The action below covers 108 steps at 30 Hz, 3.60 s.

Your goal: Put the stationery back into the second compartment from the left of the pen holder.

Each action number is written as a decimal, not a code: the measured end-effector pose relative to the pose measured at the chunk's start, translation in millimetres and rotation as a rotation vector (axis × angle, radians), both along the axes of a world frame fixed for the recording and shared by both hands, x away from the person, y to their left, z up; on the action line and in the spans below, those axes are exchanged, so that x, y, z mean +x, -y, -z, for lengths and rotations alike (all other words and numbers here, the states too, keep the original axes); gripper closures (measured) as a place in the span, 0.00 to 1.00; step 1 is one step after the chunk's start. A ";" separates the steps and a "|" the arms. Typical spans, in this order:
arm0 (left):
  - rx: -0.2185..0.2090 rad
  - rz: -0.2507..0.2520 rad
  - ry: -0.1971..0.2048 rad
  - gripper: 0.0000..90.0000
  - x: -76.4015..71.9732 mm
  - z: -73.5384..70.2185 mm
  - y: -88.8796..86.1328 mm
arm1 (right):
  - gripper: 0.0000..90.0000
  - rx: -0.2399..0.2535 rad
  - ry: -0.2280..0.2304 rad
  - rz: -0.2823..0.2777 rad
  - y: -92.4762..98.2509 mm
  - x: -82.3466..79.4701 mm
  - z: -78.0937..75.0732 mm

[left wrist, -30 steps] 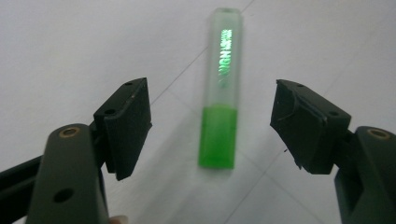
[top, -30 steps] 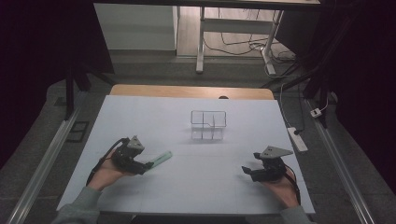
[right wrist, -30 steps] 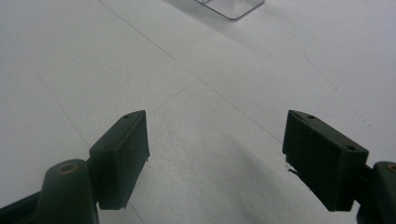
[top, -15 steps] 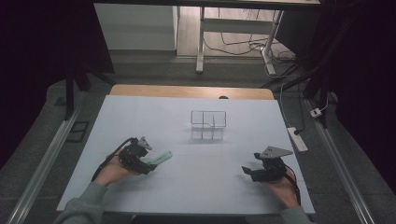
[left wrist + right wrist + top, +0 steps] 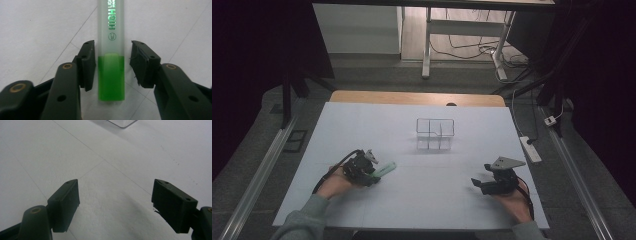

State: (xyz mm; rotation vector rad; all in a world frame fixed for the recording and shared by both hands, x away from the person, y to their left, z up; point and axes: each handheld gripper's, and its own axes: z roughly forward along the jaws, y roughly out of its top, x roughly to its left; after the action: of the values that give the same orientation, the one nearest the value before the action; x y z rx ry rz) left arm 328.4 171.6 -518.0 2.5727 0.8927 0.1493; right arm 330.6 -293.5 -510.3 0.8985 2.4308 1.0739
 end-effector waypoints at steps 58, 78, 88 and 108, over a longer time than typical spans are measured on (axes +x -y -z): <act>-0.233 0.045 0.173 0.74 -10.4 -26.6 -19.3 | 0.25 0.023 0.028 -0.011 -7.8 -1.6 -5.8; -0.276 0.097 0.198 0.74 -10.2 -35.4 5.7 | 0.25 0.036 0.026 -0.036 -11.0 -2.5 -5.3; -0.269 0.136 0.199 0.74 -7.5 -37.0 20.7 | 0.26 0.044 0.031 -0.045 -12.3 -4.5 -7.0; -0.264 0.201 0.206 0.74 -6.1 -41.7 42.3 | 0.28 0.081 0.058 -0.097 -30.6 -5.2 -17.3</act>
State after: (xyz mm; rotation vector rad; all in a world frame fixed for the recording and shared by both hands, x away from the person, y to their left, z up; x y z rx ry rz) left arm 322.3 129.3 -476.3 2.3321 0.5356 0.2171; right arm 325.4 -262.9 -493.0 0.7689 2.4200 1.2229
